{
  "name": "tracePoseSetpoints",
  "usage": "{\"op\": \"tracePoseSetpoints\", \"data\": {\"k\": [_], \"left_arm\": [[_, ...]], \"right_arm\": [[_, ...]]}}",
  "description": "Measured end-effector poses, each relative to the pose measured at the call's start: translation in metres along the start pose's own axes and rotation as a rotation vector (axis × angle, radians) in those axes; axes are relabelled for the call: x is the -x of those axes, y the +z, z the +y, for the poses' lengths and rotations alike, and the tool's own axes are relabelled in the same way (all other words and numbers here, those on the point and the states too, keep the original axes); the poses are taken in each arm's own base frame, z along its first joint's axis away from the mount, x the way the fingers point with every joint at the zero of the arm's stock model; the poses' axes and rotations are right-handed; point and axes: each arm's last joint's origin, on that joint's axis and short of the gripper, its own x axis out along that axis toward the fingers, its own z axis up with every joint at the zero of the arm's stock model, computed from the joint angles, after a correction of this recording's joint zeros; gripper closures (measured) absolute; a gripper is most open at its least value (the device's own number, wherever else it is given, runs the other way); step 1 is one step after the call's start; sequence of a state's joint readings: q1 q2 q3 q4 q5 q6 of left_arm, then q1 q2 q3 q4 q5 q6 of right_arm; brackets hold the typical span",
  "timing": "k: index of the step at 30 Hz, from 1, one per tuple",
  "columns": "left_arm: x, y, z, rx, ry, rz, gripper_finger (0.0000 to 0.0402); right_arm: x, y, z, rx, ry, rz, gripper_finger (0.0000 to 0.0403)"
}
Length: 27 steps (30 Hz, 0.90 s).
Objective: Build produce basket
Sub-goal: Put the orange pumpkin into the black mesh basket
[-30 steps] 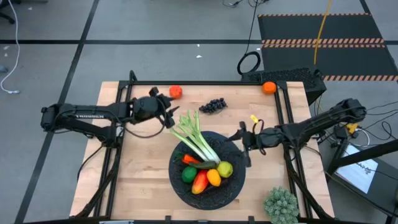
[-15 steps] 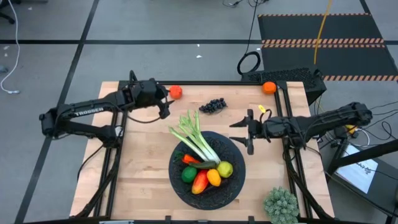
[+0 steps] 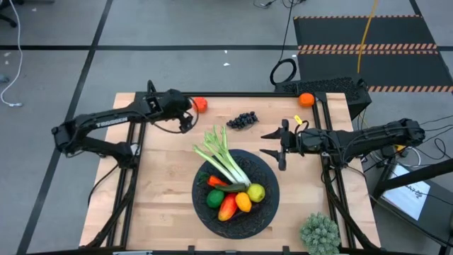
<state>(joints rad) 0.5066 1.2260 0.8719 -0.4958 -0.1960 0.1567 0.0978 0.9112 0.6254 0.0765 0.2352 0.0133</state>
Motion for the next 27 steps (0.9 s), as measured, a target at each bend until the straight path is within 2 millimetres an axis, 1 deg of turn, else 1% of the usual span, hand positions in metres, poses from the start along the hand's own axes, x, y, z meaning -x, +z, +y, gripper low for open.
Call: {"op": "tracePoseSetpoints", "data": {"k": [4, 7, 9, 12, 15, 17, 23, 27], "left_arm": [[-0.023, 0.003, 0.003, 0.065, 0.044, 0.016, 0.0115], [-0.039, 0.003, 0.008, 0.140, 0.062, 0.023, 0.0119], [-0.048, 0.001, 0.012, 0.175, 0.059, 0.041, 0.0110], [-0.058, -0.004, 0.018, 0.247, 0.069, 0.080, 0.0075], [-0.064, -0.007, 0.020, 0.286, 0.075, 0.105, 0.0027], [-0.068, -0.007, 0.018, 0.297, 0.071, 0.112, 0.0008], [-0.068, 0.000, 0.012, 0.325, 0.066, 0.048, 0.0021], [-0.069, 0.003, 0.015, 0.358, 0.078, 0.014, 0.0010]], "right_arm": [[0.000, 0.000, 0.000, 0.000, 0.000, 0.000, 0.0177], [0.000, 0.000, 0.000, -0.004, 0.000, 0.000, 0.0177], [0.000, 0.000, 0.000, -0.004, 0.000, 0.002, 0.0177], [0.000, -0.001, 0.000, -0.001, 0.000, 0.009, 0.0177], [0.000, -0.003, 0.000, 0.002, 0.000, 0.012, 0.0177], [-0.001, -0.005, 0.000, 0.004, 0.000, 0.015, 0.0177], [-0.002, -0.013, 0.000, 0.017, -0.006, 0.026, 0.0177], [-0.002, -0.014, -0.003, 0.019, -0.041, 0.029, 0.0177]]}}
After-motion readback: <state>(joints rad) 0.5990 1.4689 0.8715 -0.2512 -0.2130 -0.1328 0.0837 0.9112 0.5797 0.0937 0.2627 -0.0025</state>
